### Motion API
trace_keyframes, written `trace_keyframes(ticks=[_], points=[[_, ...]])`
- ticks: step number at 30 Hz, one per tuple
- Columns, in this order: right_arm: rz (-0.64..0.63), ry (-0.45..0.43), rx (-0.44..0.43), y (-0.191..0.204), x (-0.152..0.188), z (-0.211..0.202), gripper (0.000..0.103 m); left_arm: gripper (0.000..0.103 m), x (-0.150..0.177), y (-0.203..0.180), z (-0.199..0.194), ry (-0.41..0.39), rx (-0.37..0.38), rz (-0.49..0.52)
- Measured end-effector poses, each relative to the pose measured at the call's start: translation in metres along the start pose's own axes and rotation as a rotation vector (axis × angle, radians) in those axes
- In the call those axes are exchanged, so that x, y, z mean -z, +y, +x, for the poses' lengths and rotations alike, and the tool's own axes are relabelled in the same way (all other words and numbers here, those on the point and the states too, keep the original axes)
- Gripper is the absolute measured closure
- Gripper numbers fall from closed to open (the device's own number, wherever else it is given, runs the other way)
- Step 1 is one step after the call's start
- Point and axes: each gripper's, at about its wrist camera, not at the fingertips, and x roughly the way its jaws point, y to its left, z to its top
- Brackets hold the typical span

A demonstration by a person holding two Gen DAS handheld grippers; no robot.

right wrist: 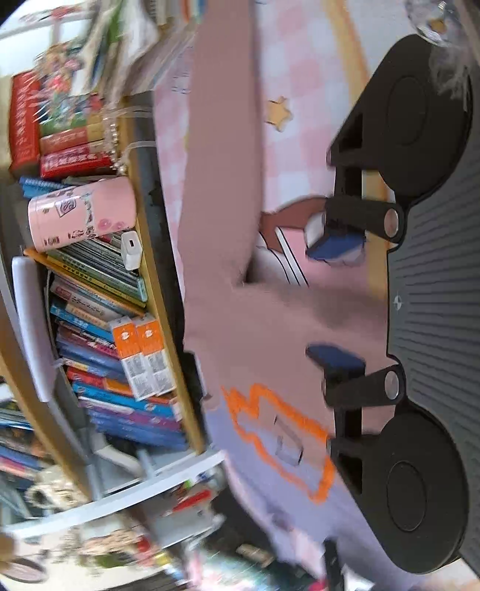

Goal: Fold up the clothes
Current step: 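Grasp the lavender sweater body near the hem with the left gripper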

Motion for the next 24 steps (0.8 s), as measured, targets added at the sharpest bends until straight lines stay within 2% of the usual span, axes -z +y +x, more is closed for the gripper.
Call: trace_keyframes(ticks=[3,4,5,8,9,11,12,15,18,24], points=[[-0.04,0.021,0.054,0.015,0.007,-0.003,0.066,0.001,0.0,0.006,-0.003,-0.016,0.034,-0.034],[-0.063,0.026,0.072,0.022,0.01,-0.005,0.072,0.002,0.001,0.009,-0.005,-0.027,0.055,-0.052],[-0.087,0.035,0.083,0.028,0.014,-0.008,0.078,0.007,0.002,0.012,-0.01,-0.043,0.083,-0.068],[-0.159,0.065,0.102,0.048,0.027,-0.019,0.081,0.016,0.008,0.016,-0.024,-0.065,0.174,-0.079],[-0.187,0.074,0.106,0.055,0.032,-0.022,0.083,0.029,0.011,0.016,-0.026,-0.057,0.199,-0.077],[-0.239,0.088,0.111,0.068,0.04,-0.028,0.088,0.044,0.016,0.011,-0.028,-0.033,0.191,-0.036],[-0.271,0.091,0.119,0.073,0.042,-0.029,0.089,0.059,0.017,0.009,-0.03,-0.029,0.186,-0.015],[-0.373,0.088,0.147,0.086,0.051,-0.033,0.092,0.074,0.02,0.017,-0.032,-0.025,0.261,-0.045],[-0.418,0.087,0.162,0.088,0.056,-0.039,0.092,0.079,0.025,0.016,-0.034,-0.012,0.297,-0.05],[-0.36,0.082,0.218,0.07,0.052,-0.051,0.092,0.08,0.035,0.011,-0.041,0.006,0.35,-0.049]])
